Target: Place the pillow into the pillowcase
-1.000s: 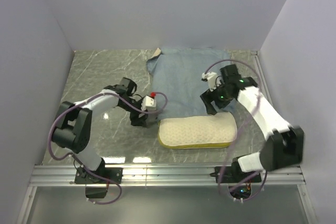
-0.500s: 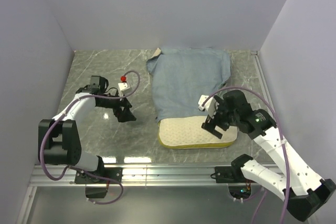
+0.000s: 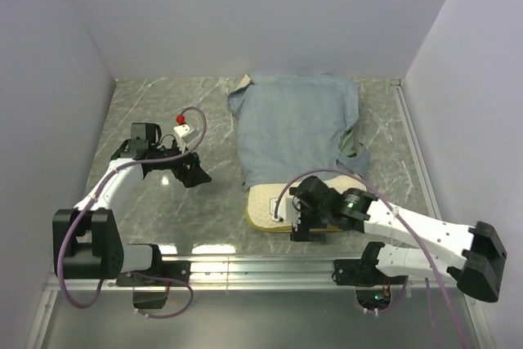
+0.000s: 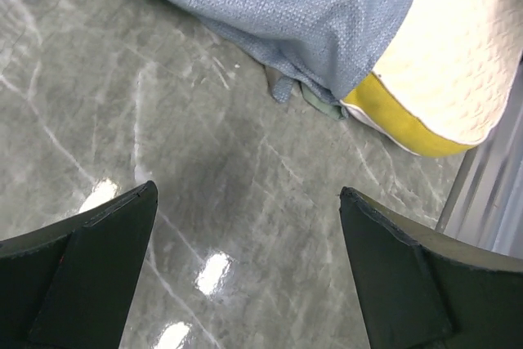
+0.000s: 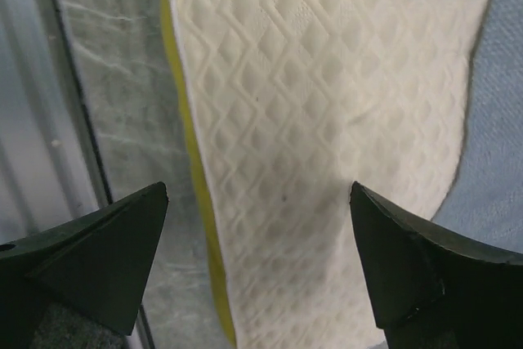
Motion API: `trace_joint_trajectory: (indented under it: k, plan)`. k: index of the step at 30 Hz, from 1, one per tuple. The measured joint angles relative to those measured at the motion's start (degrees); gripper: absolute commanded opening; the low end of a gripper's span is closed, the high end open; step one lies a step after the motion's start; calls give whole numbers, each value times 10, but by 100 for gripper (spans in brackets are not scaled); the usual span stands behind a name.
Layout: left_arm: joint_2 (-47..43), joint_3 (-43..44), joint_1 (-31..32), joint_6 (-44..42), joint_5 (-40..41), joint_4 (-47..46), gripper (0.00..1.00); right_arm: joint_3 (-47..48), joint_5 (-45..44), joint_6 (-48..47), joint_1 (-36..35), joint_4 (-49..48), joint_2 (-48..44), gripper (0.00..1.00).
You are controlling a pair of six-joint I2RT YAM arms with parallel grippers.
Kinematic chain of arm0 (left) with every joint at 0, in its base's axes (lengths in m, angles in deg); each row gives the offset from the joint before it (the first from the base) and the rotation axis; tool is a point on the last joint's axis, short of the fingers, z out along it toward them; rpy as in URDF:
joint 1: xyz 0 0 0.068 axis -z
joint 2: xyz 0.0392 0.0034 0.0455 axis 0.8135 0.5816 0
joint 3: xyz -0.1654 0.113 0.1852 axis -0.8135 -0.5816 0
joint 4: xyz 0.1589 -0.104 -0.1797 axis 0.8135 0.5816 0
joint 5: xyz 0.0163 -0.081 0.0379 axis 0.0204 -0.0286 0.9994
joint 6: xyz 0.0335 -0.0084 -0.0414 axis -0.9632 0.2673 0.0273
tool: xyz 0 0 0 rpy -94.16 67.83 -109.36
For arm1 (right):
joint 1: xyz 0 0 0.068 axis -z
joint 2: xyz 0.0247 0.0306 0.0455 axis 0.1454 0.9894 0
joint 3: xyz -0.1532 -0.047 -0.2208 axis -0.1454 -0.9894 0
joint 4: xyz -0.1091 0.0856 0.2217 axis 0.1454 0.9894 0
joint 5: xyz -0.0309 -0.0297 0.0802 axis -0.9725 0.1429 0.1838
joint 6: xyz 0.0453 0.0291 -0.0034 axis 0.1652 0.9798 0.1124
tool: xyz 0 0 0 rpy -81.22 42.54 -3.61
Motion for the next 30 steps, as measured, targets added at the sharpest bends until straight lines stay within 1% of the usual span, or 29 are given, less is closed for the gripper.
trace_joint_trajectory:
  k: [4, 5, 6, 7, 8, 9, 10, 12, 15, 17, 19, 22, 25, 27, 30]
  plan:
    - [-26, -20, -1, 2, 17, -5, 99, -42, -60, 15, -43, -66, 60, 100]
    - [-34, -26, -1, -2, 21, -3, 99, -49, -74, 20, -52, -80, 78, 92]
    - [-42, -31, -1, -6, 24, -1, 99, -52, -86, 27, -59, -92, 94, 82]
    - [-48, -35, -1, -13, 26, 3, 99, -52, -97, 33, -63, -103, 108, 53]
    - [-56, -40, -1, -25, 27, 7, 99, -50, -108, 39, -64, -111, 116, 39]
    - [-63, -44, -1, -37, 28, 11, 99, -47, -114, 44, -64, -115, 119, 17]
    - [-71, -49, -1, -54, 27, 16, 99, -39, -118, 47, -62, -112, 118, 0]
    - [-87, -57, 0, -93, 26, 28, 99, -4, -106, 59, -45, -97, 115, 0]
    - [-92, -60, 9, -140, 26, 35, 99, 93, -39, 74, 16, -61, 113, 0]
    - [-88, -60, 29, -156, 31, 26, 99, 147, -12, 76, 53, -60, 104, 0]
    - [-77, -61, 54, -158, 33, -2, 99, 190, -1, 75, 75, -57, 87, 0]
    - [-50, -66, 93, -137, 42, -70, 99, 224, 9, 71, 78, -50, 65, 0]
    - [-16, -70, 118, -94, 49, -149, 99, 231, 17, 69, 78, -39, 54, 0]
    - [6, -70, 126, -57, 51, -208, 99, 231, 21, 68, 78, -24, 55, 0]
    - [20, -68, 129, -24, 49, -257, 99, 231, 26, 68, 80, -11, 56, 0]
